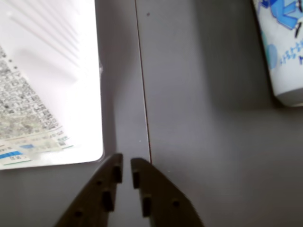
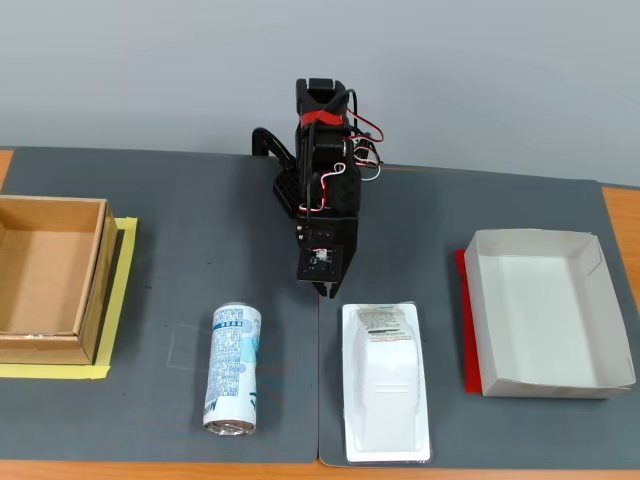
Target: Pick the sandwich and put it in the gray box
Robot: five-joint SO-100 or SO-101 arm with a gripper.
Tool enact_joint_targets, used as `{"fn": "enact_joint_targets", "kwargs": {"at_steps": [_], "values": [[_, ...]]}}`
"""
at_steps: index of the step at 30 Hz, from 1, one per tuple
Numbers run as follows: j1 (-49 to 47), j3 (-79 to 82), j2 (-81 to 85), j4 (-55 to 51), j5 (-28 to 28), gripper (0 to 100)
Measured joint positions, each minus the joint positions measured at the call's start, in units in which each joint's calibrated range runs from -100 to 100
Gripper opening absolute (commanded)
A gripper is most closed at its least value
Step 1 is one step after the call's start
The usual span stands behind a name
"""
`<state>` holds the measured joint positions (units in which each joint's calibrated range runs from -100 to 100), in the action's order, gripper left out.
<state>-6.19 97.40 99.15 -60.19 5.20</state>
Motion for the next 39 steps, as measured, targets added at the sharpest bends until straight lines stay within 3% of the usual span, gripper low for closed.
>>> {"fn": "enact_joint_targets", "kwargs": {"at_steps": [9, 39], "values": [[4.35, 2.16, -0.08, 8.5, -0.05, 2], [4.05, 2.25, -0.08, 8.67, -0.05, 2]]}}
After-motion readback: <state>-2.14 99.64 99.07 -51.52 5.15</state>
